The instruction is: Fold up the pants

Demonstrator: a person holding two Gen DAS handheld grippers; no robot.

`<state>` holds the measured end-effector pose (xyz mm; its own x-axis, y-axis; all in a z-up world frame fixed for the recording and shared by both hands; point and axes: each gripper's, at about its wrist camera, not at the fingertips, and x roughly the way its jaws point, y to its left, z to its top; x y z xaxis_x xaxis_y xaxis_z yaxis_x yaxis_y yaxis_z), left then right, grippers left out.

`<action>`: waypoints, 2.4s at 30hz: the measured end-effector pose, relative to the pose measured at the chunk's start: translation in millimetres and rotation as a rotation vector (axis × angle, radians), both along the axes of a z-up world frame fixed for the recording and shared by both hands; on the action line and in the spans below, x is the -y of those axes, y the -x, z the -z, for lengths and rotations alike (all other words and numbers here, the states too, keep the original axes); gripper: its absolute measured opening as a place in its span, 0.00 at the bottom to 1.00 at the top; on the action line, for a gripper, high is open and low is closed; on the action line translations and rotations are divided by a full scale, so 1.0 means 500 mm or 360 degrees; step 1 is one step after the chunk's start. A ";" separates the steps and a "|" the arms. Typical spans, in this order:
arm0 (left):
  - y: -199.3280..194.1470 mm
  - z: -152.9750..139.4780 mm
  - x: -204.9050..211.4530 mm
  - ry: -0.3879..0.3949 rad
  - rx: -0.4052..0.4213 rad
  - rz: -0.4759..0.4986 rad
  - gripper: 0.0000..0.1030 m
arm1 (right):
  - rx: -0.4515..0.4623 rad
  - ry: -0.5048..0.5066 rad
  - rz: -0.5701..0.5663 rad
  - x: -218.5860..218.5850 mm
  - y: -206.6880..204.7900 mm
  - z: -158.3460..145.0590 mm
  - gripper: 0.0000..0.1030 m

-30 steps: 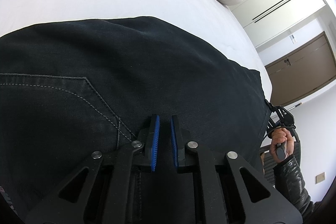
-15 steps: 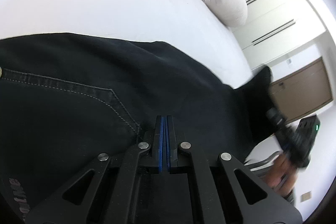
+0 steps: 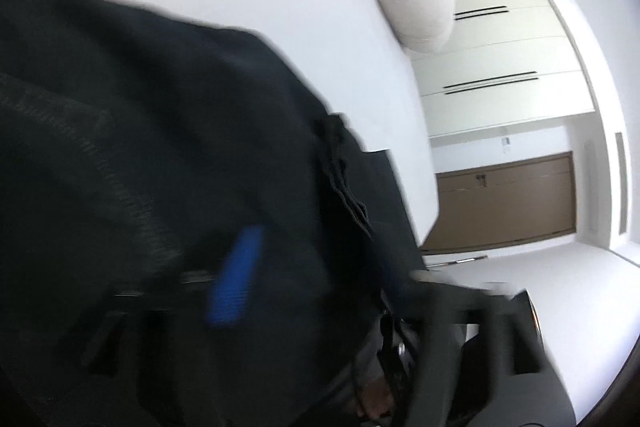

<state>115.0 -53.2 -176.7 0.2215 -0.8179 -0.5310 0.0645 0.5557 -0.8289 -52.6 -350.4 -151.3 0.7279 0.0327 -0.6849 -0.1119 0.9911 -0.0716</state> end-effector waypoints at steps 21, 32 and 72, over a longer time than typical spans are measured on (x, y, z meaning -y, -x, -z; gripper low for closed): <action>-0.033 -0.011 -0.045 -0.0146 -0.0060 0.0077 0.08 | 0.0017 0.0204 -0.0446 -0.198 0.017 -0.016 0.11; -0.034 0.055 -0.041 -0.0298 -0.0050 0.0082 0.09 | -0.0187 0.0125 -0.0487 -0.204 -0.004 0.054 0.22; 0.059 0.059 0.091 -0.0768 0.0469 0.0312 0.09 | -0.1022 -0.1617 -0.0326 0.347 -0.177 0.152 0.01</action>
